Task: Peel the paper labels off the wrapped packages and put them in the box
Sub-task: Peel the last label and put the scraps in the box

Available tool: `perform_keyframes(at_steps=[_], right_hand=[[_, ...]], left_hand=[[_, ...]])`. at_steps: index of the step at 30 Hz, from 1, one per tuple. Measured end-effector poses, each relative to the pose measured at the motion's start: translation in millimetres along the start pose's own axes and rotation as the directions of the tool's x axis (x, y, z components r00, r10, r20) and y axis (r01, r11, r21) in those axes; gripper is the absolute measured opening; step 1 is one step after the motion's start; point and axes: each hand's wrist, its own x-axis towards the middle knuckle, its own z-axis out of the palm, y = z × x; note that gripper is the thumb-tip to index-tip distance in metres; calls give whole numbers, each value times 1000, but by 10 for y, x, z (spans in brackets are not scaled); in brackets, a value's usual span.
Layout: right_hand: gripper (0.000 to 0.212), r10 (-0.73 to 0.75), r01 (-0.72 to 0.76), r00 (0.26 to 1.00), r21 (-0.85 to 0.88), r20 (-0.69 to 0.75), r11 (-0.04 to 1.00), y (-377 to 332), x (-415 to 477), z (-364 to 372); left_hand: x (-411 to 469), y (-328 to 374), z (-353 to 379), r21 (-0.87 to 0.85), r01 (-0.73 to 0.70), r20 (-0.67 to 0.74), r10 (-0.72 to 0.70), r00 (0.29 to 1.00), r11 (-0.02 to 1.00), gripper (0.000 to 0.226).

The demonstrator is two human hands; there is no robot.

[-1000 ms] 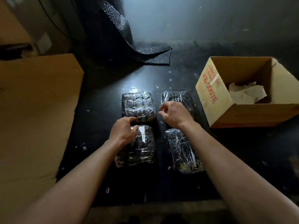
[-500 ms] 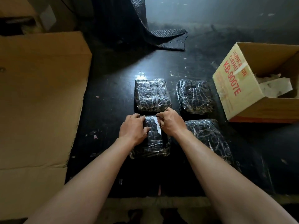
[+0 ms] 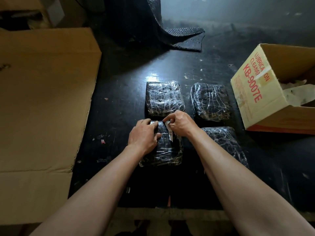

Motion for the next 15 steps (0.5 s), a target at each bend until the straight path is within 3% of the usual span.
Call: perform_keyframes(at_steps=[7, 15], right_hand=[[16, -48, 46, 998, 41, 41, 998, 32, 89, -60], [8, -138, 139, 990, 25, -17, 990, 73, 43, -25]], left_hand=[[-31, -43, 64, -48, 5, -23, -6, 1000, 999, 73], [-73, -110, 190, -152, 3, -105, -19, 994, 988, 78]])
